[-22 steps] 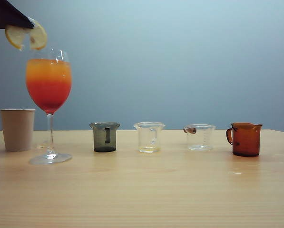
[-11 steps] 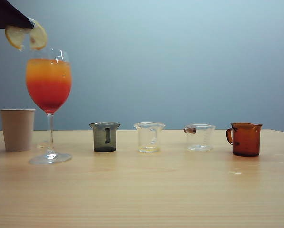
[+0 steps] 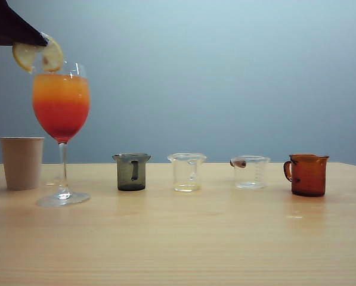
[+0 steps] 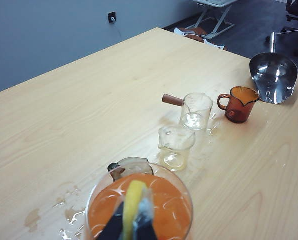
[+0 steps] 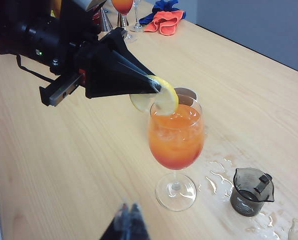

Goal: Pick up the lemon slice from the paper cup on the left and carefully insert it into the rim of the goblet.

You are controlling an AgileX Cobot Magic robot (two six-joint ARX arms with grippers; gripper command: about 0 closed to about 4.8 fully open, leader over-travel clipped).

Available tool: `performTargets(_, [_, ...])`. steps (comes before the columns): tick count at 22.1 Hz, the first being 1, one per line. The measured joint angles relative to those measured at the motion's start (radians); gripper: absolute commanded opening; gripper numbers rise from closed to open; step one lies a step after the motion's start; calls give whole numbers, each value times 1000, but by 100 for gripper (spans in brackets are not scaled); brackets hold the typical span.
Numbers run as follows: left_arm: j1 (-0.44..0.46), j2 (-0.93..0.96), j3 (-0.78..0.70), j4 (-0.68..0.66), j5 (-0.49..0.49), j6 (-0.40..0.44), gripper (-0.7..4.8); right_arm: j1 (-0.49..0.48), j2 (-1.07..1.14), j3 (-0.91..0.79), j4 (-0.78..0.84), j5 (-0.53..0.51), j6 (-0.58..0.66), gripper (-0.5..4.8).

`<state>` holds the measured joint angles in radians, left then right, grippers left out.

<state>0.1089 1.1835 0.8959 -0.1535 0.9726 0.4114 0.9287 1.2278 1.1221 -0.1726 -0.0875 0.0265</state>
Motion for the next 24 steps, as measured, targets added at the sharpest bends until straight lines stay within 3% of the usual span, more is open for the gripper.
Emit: performTargets(24, [0,2,0,-100,-32,19,-6,0,0,0,0,0,0,-6])
